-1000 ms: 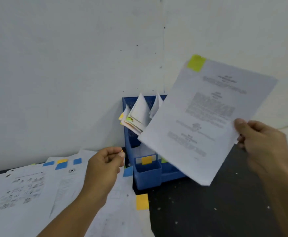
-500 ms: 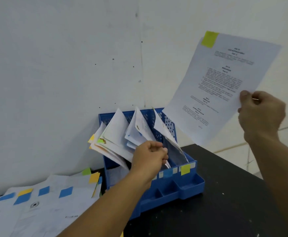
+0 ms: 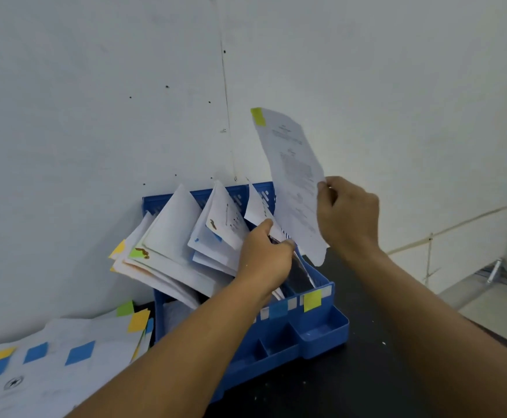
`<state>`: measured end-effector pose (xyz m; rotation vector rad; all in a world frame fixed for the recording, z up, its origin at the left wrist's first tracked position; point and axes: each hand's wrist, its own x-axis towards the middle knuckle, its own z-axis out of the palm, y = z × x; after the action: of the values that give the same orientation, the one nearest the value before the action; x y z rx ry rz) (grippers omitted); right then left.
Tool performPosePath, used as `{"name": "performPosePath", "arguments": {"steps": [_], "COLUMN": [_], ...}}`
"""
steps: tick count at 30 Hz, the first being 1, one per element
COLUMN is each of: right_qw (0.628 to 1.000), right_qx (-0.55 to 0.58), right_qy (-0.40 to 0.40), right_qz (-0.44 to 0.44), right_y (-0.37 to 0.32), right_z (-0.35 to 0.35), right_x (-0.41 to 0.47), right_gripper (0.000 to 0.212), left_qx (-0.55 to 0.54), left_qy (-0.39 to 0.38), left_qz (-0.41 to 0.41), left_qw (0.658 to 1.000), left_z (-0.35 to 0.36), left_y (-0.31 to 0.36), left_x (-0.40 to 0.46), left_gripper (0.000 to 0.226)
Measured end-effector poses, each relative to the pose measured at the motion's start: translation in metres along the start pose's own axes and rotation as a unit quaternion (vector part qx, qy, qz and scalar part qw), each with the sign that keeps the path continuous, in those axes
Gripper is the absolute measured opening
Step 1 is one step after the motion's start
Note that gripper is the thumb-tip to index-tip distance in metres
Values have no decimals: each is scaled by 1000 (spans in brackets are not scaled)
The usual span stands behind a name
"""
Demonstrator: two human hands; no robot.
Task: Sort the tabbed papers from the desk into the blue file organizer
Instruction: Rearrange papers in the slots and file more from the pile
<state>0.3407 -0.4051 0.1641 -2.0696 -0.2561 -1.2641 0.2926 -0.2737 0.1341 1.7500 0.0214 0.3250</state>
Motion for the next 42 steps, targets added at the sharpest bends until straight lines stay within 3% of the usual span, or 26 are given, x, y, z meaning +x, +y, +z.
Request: {"name": "performPosePath", "arguments": {"steps": [6,13,16,21,27,32,39,42], "right_qw": [994,951,950,962,984,988,957,941], "right_qx": [-6,-107,-106,-84,-35,73,169,177], "right_qy": [-102,-282,-290,-256,-177,-129,-218,-280], "right_qz": [36,60,51,55,1,-47,-93,-75], "right_y": [9,19,16,7,-20,-66,-140,-167], "right_z": [31,39,36,27,22,23,34,40], "right_x": [-36,-62,-63,-66,-94,-139,-205,-232], "right_gripper": [32,19,15,31,40,28,26,25], "left_qx": [55,69,52,9,201,272,307,321], "left_qy": [5,-9,-15,3,12,39,138,161], "left_qz": [33,11,13,37,132,106,-2,-46], "left_qw": [998,998,998,999,971,956,942,932], "left_z": [-2,-9,-13,-24,-63,-127,-224,-255], "left_y": [-6,-11,-8,-10,-32,-69,-112,-118], "left_x": [2,1,-3,-20,-67,-115,-174,-198], "left_gripper": [68,69,60,40,14,12,11,12]}}
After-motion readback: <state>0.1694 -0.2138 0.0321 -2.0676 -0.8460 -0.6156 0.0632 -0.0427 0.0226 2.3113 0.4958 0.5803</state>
